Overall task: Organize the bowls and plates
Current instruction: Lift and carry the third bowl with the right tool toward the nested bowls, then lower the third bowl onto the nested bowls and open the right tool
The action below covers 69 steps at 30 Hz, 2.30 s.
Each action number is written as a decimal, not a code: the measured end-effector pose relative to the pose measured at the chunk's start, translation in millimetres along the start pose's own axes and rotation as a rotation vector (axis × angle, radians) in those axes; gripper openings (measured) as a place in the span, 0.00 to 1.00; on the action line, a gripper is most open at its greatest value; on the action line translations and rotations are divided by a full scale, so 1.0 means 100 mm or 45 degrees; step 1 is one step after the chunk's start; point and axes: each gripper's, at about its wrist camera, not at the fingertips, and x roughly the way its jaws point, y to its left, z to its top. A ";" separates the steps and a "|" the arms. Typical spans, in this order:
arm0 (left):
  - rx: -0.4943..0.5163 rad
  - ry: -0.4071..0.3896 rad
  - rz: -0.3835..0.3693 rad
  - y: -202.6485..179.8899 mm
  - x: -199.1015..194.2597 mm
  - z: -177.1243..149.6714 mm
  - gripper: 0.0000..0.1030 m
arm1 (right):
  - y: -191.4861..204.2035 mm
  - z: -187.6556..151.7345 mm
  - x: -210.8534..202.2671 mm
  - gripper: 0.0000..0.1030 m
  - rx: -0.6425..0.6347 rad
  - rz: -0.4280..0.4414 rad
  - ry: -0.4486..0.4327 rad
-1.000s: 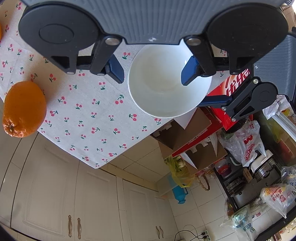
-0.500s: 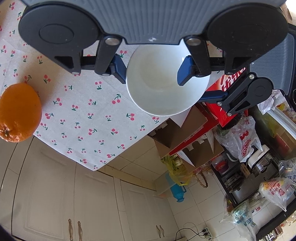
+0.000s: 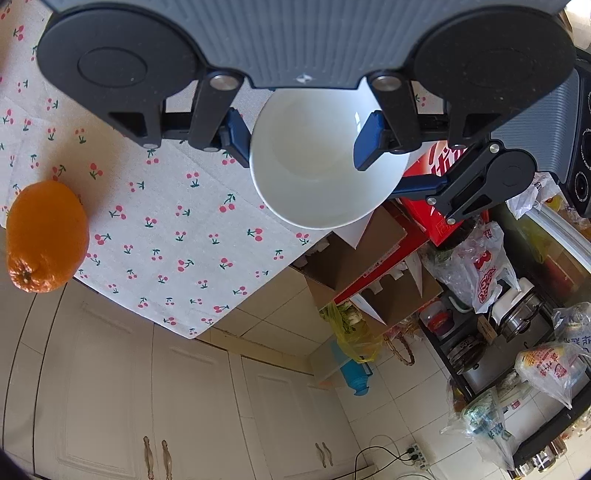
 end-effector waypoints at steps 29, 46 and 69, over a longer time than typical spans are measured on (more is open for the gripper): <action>0.043 -0.072 -0.072 -1.00 -1.27 -0.14 0.92 | 0.84 -1.12 -1.33 0.63 -0.043 -0.012 -0.133; 0.058 -0.062 -0.136 -1.45 -1.49 -0.28 0.92 | 0.95 -1.70 -1.70 0.63 -0.017 -0.033 -0.165; 0.066 0.048 -0.182 -1.61 -1.30 -0.42 0.92 | 0.76 -2.01 -1.61 0.63 0.061 -0.047 -0.127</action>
